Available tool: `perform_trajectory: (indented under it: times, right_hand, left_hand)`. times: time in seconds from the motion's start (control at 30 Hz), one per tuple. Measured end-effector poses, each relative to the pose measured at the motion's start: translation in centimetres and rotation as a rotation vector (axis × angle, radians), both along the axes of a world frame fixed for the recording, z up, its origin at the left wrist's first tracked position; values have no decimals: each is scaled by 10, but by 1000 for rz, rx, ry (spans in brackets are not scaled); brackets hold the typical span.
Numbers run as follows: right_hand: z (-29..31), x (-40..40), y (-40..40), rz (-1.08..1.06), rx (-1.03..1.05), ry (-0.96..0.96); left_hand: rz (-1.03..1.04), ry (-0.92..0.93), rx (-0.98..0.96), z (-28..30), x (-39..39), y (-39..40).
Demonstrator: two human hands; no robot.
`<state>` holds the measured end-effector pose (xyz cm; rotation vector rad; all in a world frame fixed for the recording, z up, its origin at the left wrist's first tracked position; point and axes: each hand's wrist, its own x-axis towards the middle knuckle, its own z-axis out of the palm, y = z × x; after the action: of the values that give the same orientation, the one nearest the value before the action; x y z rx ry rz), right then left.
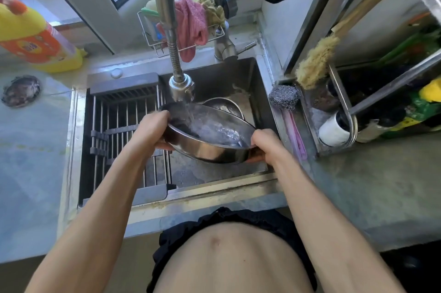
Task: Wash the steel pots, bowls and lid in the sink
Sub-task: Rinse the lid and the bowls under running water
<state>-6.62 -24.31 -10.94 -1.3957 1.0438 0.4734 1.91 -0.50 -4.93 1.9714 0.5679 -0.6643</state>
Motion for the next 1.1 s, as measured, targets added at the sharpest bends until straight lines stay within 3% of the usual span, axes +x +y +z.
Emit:
perform_trajectory:
  times: [0.1,0.3,0.47,0.63,0.83,0.97,1.1]
  right_hand:
    - [7,4,0,-14,9,-9]
    - [17,-13,16,102,189,58]
    - [-1,-12,12,-8,155,-11]
    - [-27,-6,4,-78,-17,-145]
    - [0,-7,11,-130,-310,-421]
    - [27,2,15,-5,-483,-586]
    - [51,14,12,108,-783,-694]
  left_hand:
    - [-26,-55,26,9,3,-7]
    - [-94,69,164,18,15,5]
    - [-102,-29,80,10,6,8]
    - [-21,-69,-26,-8,-6,7]
    - [34,-41,-20,-48,-5,14]
    - [114,-39,-75,-67,-19,0]
    - [131,96,-199,-79,-30,-16]
